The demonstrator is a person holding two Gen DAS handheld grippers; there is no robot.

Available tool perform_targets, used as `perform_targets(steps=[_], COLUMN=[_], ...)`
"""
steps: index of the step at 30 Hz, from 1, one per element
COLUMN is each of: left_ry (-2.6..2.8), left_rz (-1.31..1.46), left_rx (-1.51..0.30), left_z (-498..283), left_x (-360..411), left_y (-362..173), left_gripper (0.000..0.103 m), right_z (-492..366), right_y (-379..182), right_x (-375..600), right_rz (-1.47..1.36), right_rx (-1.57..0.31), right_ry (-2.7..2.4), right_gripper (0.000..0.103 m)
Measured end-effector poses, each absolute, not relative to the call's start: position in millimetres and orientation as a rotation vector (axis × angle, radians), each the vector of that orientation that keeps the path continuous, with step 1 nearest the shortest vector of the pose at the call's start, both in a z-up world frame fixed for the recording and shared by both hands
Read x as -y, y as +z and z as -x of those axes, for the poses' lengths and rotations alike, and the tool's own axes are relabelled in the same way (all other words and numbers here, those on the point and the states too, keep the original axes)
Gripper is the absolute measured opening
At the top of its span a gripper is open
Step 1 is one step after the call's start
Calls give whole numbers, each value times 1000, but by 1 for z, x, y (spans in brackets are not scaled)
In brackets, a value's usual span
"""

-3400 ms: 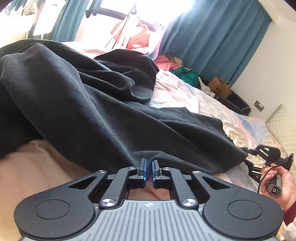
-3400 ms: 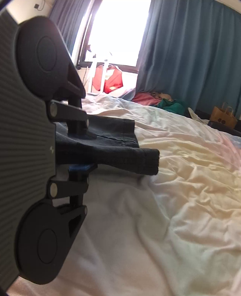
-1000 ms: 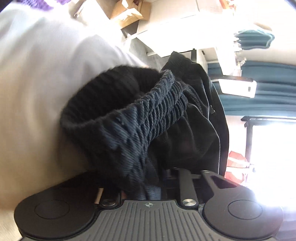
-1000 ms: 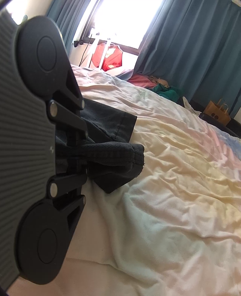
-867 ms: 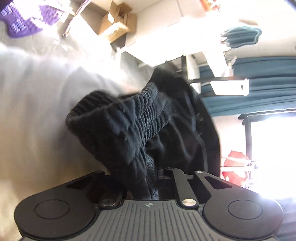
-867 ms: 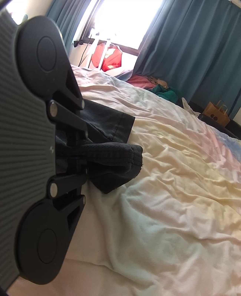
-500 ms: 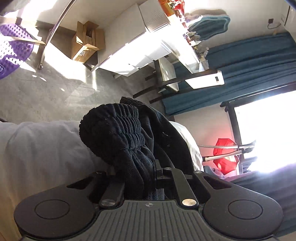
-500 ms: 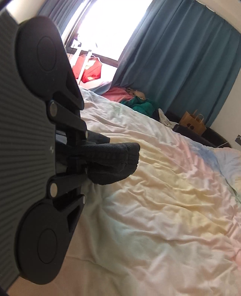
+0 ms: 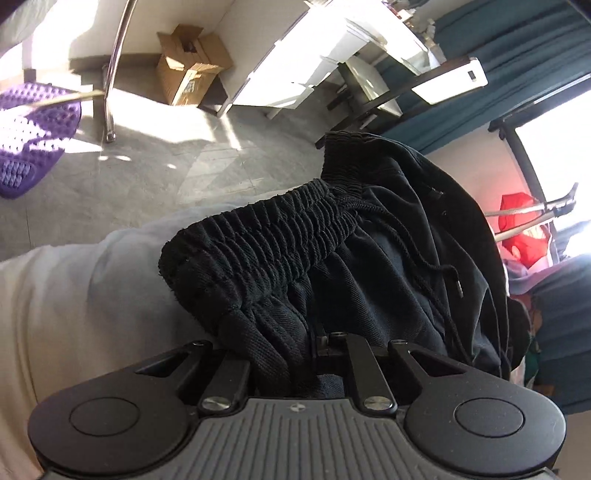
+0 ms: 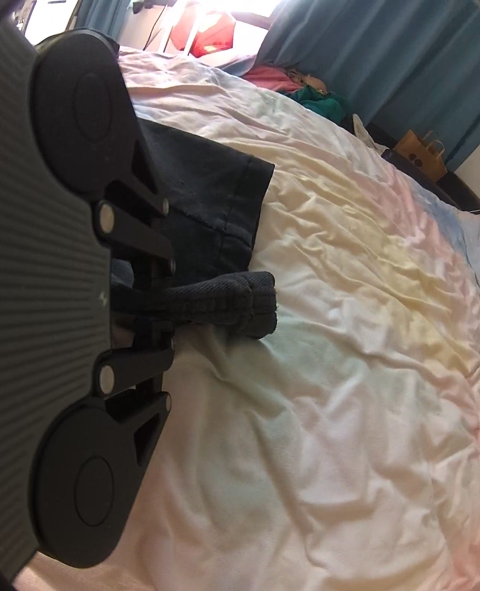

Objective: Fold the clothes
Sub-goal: 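Lower the waistband onto the pants and open both grippers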

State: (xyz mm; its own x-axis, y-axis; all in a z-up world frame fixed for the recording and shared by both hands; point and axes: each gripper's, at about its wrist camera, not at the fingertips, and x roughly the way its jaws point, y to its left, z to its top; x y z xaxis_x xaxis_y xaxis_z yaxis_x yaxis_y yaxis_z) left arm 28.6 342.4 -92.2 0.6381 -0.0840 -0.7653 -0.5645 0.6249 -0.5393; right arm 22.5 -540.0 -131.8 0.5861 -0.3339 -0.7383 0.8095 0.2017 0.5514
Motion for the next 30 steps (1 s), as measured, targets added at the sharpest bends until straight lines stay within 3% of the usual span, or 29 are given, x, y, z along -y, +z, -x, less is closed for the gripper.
perform_targets(steps=[3, 4, 5, 6, 7, 8, 9, 13, 19, 30], left_ry=[297, 286, 265, 241, 224, 240, 264, 328, 285, 15], left_rz=[769, 734, 694, 654, 610, 561, 510, 342, 250, 63], left_rx=[-860, -873, -895, -920, -948, -957, -961, -898, -779, -535], left_z=[-31, -32, -33, -34, -35, -32, -29, -15, -11, -28], left_x=[-331, -328, -324, -320, -314, -308, -302, -283, -244, -96], left_y=[-80, -77, -74, -70, -68, -63, -59, -37, -6, 29], left_gripper=[18, 28, 40, 48, 62, 75, 81, 91, 92, 96], right_z=[-19, -18, -19, -20, -20, -21, -21, -24, -36, -46], right_y=[-130, -127, -123, -117, -111, -106, -100, -75, -36, -2], right_x=[541, 541, 541, 539, 538, 536, 534, 519, 477, 396], right_rz=[-1128, -1129, -1106, -1072, -1038, -1007, -984, -857, -662, -481], right_rx=[-504, -496, -488, -478, -468, -457, -444, -411, -364, -330], right_ry=[-851, -852, -856, -858, -860, -861, -860, -826, -606, -261], right_gripper=[20, 27, 35, 56, 74, 78, 82, 83, 83, 83])
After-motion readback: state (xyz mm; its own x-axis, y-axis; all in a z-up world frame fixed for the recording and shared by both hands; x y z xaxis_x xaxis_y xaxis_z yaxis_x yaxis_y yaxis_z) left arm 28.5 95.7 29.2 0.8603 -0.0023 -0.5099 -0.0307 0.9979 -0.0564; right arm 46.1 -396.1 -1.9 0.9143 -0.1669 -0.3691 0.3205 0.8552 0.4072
